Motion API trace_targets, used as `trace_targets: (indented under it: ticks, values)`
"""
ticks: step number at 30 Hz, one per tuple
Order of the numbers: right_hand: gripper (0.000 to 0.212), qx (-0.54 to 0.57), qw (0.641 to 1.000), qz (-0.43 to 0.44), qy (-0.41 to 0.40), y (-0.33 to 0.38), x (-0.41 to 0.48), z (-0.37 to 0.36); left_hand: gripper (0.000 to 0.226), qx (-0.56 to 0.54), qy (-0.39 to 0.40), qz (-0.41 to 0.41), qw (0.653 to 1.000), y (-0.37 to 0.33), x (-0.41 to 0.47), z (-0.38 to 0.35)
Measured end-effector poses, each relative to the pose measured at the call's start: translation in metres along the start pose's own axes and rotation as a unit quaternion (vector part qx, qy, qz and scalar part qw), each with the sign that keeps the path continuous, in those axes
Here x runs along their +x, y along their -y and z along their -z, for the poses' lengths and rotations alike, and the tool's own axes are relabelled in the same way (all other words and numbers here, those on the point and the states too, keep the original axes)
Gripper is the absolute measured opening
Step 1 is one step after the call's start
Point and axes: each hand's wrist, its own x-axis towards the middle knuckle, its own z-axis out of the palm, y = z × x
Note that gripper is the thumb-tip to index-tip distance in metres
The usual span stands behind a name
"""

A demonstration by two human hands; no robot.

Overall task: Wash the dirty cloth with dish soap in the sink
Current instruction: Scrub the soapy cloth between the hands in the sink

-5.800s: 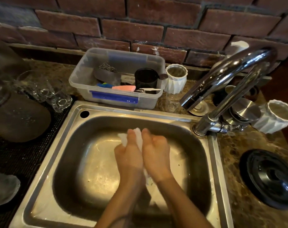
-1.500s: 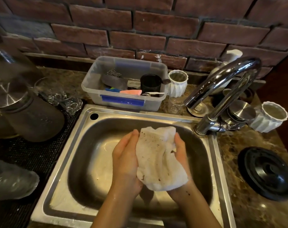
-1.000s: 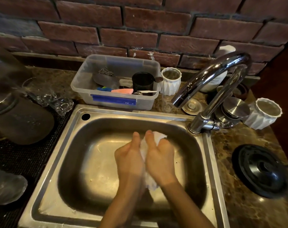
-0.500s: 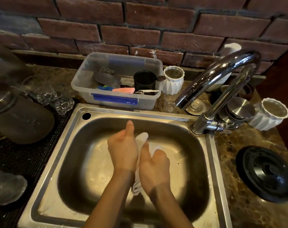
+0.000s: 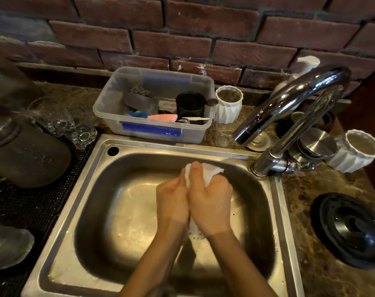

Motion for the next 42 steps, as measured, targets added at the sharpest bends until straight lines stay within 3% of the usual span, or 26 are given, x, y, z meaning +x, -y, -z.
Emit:
trace_targets:
  ticks: [3,6,10,13,17,20,22,24,28,30,32,34,36,39,42]
  values:
    - [0.039,-0.042,0.998,-0.034,0.029,-0.008,0.007,0.001,0.033,-0.072,-0.035,0.039,0.996,-0.013,-0.003,-0.003]
    - [0.039,-0.060,0.992,-0.081,0.079,-0.008,-0.013,-0.003,0.037,-0.057,-0.080,-0.027,0.995,-0.020,0.006,0.002]
    - [0.043,-0.031,0.999,-0.016,0.035,-0.003,0.002,0.003,0.026,0.004,-0.011,0.001,1.000,0.001,0.006,-0.006]
    - [0.040,-0.065,0.996,-0.041,0.035,-0.009,0.019,0.006,0.030,-0.069,-0.020,0.049,0.996,-0.008,0.002,-0.011]
    - [0.042,-0.080,0.992,-0.078,0.062,-0.013,-0.005,0.001,0.035,-0.048,-0.079,-0.028,0.995,-0.014,0.015,-0.006]
    - [0.048,-0.058,0.998,-0.014,0.016,-0.007,-0.003,0.004,0.026,0.007,-0.018,-0.008,1.000,0.005,0.015,-0.013]
    - [0.045,-0.052,0.999,-0.009,-0.007,-0.005,0.014,0.008,0.024,-0.016,-0.005,0.017,1.000,0.005,0.009,-0.017]
    - [0.041,-0.046,0.997,-0.048,0.024,-0.009,0.022,0.011,0.028,-0.078,-0.021,0.027,0.996,-0.004,0.008,-0.017]
    - [0.033,-0.014,0.994,-0.074,0.077,-0.006,0.000,0.004,0.034,-0.031,-0.057,-0.040,0.997,-0.015,0.018,-0.011]
    - [0.040,0.003,0.999,-0.023,0.037,-0.005,0.006,0.006,0.027,-0.005,0.015,0.000,1.000,-0.006,0.017,-0.014]
    - [0.043,-0.012,1.000,-0.013,0.005,-0.008,0.029,0.009,0.024,-0.053,0.047,0.068,0.995,-0.001,0.010,-0.021]
    - [0.037,-0.076,0.994,-0.056,0.052,-0.007,0.040,0.014,0.032,-0.111,0.048,0.146,0.982,-0.007,0.006,-0.024]
    - [0.039,-0.092,0.990,-0.078,0.077,-0.012,0.033,0.015,0.025,-0.140,0.008,0.123,0.982,-0.017,0.010,-0.020]
    - [0.036,-0.066,0.989,-0.096,0.088,0.000,-0.004,0.013,0.030,-0.085,-0.068,0.009,0.994,-0.023,0.020,-0.011]
    - [0.042,-0.051,0.994,-0.036,0.088,0.006,-0.007,0.008,0.023,-0.040,-0.012,0.002,0.999,-0.005,0.018,-0.015]
